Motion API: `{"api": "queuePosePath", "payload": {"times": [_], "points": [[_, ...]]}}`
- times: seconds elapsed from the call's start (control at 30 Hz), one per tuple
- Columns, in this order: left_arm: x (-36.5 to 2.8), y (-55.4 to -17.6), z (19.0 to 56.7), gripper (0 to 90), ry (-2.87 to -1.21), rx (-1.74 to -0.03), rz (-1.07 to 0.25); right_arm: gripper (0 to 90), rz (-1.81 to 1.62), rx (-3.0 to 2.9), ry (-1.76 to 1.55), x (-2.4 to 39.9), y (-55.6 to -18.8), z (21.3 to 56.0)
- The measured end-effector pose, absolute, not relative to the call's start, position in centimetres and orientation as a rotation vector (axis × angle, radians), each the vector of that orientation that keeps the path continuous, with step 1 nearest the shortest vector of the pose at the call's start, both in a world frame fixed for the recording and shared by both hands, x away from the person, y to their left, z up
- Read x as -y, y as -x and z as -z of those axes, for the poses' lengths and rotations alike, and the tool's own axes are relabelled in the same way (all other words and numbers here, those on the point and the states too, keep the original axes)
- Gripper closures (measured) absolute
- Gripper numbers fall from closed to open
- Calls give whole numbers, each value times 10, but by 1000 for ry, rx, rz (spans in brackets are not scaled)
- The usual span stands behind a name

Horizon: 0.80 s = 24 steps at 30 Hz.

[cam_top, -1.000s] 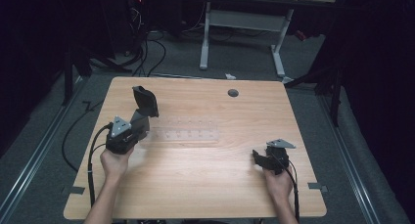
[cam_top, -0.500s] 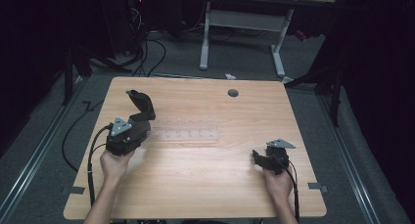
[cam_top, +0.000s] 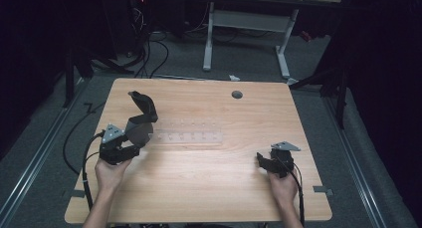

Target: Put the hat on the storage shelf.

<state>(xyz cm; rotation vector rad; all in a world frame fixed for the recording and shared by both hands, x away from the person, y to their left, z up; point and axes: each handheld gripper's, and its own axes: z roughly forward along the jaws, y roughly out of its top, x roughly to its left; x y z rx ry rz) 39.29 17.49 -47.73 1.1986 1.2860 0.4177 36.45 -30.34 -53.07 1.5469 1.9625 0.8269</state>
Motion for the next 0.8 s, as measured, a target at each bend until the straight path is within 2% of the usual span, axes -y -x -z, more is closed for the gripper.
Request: {"api": "queuePosePath", "payload": {"times": [0.3, 0.8], "points": [[-181, -371, 495, 401, -1173, -1324, -374, 355, -827, -1962, -1547, 303, -365, 531], [-165, -357, 524, 402, -1256, -1361, -340, 352, -829, -1963, -1543, 303, -365, 531]]}}
